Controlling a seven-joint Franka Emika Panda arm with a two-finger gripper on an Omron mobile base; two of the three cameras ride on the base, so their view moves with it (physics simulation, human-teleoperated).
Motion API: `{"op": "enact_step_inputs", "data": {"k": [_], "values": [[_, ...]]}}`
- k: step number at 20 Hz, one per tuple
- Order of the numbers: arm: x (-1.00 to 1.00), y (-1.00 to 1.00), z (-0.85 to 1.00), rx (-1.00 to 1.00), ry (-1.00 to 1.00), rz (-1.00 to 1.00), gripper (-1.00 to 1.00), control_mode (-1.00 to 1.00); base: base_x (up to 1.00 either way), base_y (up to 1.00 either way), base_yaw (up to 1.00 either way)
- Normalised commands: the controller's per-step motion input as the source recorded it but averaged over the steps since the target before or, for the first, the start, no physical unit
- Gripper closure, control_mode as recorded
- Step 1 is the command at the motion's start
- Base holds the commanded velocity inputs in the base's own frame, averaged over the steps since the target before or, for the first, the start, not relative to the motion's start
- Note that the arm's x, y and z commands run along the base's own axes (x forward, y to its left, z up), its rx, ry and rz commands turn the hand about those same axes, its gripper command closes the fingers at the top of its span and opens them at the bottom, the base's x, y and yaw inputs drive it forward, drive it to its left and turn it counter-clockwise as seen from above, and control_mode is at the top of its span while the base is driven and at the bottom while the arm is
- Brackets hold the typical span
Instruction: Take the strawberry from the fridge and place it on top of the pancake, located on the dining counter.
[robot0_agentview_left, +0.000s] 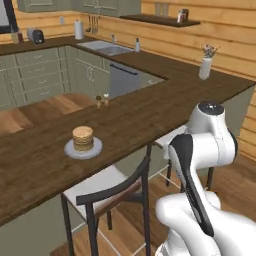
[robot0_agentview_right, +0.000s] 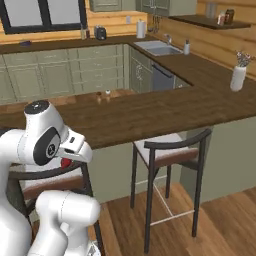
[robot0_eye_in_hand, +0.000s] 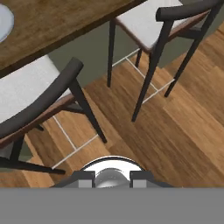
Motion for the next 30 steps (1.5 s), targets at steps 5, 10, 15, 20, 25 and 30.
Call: {"op": "enact_step_inputs", "data": {"k": [5,10,15,20,25,30], "values": [[0.0,0.0,0.0,0.0,0.0,0.0,1.0,1.0,0.26,-0.17,0.95],[0.0,0.0,0.0,0.0,0.0,0.0,1.0,1.0,0.34,-0.14,0.68],[0.0,0.0,0.0,0.0,0.0,0.0,1.0,1.0,0.63,0.0,0.2],[0.0,0.0,0.0,0.0,0.0,0.0,1.0,1.0,0.6,-0.08,-0.15],[0.0,0.0,0.0,0.0,0.0,0.0,1.0,1.0,0.68,-0.02,-0.26],[0.0,0.0,0.0,0.0,0.0,0.0,1.0,1.0,0.94,0.0,-0.29]]}}
